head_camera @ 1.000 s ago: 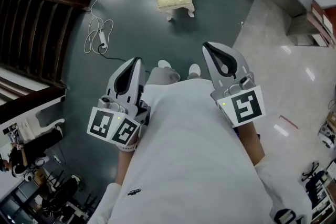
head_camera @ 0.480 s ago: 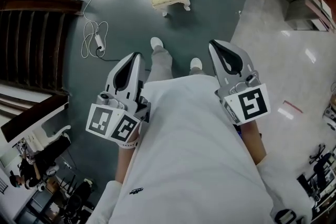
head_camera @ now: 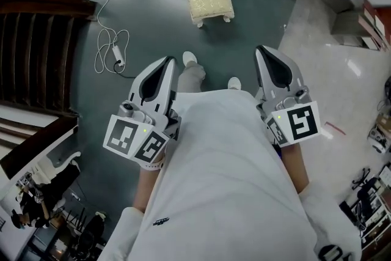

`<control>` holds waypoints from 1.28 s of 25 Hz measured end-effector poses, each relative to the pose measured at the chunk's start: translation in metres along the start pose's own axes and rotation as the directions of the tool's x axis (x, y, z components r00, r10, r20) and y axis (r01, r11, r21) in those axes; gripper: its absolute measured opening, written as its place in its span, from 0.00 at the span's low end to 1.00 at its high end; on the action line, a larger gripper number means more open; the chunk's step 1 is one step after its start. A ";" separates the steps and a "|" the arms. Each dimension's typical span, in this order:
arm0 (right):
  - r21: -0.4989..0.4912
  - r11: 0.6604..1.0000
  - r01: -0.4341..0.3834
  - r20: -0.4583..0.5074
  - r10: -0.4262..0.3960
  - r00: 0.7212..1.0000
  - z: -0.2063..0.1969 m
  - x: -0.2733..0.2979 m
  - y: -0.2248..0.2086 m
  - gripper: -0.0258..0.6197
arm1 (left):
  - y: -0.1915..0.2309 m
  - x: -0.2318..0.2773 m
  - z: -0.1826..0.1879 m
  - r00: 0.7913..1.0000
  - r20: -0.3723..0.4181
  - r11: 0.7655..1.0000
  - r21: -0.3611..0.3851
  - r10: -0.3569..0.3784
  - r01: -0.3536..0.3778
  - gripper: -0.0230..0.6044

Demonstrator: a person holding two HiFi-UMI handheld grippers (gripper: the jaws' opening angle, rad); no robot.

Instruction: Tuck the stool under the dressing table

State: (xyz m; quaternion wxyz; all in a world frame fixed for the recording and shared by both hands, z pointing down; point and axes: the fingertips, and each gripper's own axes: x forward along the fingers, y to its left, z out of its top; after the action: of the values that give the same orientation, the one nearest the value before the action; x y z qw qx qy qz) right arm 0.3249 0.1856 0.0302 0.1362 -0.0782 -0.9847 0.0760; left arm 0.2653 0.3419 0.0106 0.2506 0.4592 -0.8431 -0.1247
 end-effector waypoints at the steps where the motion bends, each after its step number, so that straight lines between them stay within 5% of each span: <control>1: -0.003 1.000 0.005 0.000 -0.005 1.000 0.005 0.013 0.006 0.05 | 0.012 0.000 0.008 1.000 0.004 1.000 -0.003 -0.012 0.012 0.05; 12: -0.029 0.996 0.080 -0.030 -0.081 0.996 0.029 0.117 0.058 0.05 | 0.130 0.016 0.042 0.989 -0.063 0.991 -0.017 -0.131 0.130 0.05; 25: 0.027 0.990 0.139 -0.046 -0.138 0.989 0.033 0.155 0.033 0.05 | 0.161 0.065 0.064 0.977 -0.113 0.983 -0.026 -0.182 0.180 0.05; 32: 0.053 0.988 0.144 -0.051 -0.142 0.989 0.034 0.197 -0.006 0.05 | 0.175 0.120 0.076 0.962 -0.204 0.983 -0.010 -0.184 0.186 0.05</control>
State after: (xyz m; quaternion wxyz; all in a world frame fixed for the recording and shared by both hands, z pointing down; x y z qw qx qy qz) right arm 0.1270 0.2095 0.0494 0.1668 -0.0052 -0.9817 0.0921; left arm 0.0455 0.3360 0.0602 0.3209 0.5474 -0.7669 -0.0960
